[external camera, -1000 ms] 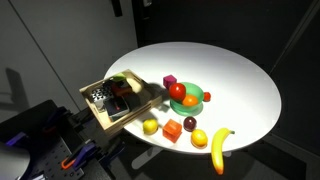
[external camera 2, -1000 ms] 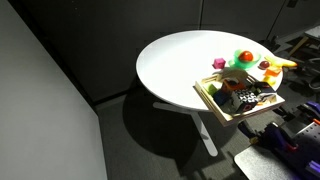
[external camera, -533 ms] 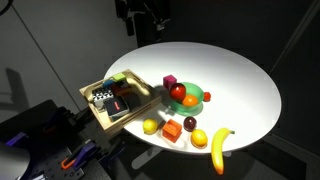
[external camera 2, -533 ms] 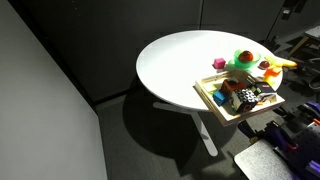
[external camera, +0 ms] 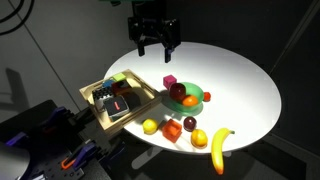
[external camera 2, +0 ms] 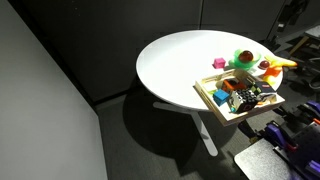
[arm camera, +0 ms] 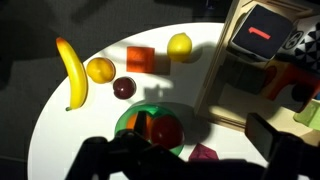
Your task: Put the lemon in the green bowl
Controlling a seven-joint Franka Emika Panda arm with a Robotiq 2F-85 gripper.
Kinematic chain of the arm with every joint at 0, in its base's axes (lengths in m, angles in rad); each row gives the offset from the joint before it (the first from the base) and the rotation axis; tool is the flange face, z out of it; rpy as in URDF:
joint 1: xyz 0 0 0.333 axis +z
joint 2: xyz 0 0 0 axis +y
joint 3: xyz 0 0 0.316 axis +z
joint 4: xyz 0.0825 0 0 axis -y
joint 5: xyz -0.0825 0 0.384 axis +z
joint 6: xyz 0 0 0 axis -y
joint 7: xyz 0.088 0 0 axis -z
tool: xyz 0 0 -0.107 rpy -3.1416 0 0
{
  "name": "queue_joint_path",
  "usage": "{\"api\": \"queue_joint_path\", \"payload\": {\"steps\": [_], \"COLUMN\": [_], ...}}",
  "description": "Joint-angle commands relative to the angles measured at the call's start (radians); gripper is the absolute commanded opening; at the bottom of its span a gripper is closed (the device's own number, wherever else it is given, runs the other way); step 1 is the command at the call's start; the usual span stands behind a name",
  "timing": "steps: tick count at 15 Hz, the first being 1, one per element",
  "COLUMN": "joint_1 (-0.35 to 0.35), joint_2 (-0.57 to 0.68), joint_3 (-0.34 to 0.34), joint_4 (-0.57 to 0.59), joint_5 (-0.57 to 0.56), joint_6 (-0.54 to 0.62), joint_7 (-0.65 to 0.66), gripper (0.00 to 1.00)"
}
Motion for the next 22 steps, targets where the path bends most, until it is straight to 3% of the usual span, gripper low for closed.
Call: {"api": "queue_joint_path", "payload": {"steps": [1, 4, 16, 22], "joint_1": [-0.016, -0.022, -0.022, -0.040], "joint_2": [0.023, 0.043, 0.062, 0.143], "joint_3": [-0.003, 0.000, 0.004, -0.004], "joint_4": [-0.035, -0.051, -0.052, -0.058], "joint_5": [-0.023, -0.027, -0.013, -0.025], "joint_6": [0.097, 0.141, 0.135, 0.126], "joint_7": [-0.031, -0.031, -0.005, 0.007], "gripper": [1.00, 1.00, 1.00, 1.00]}}
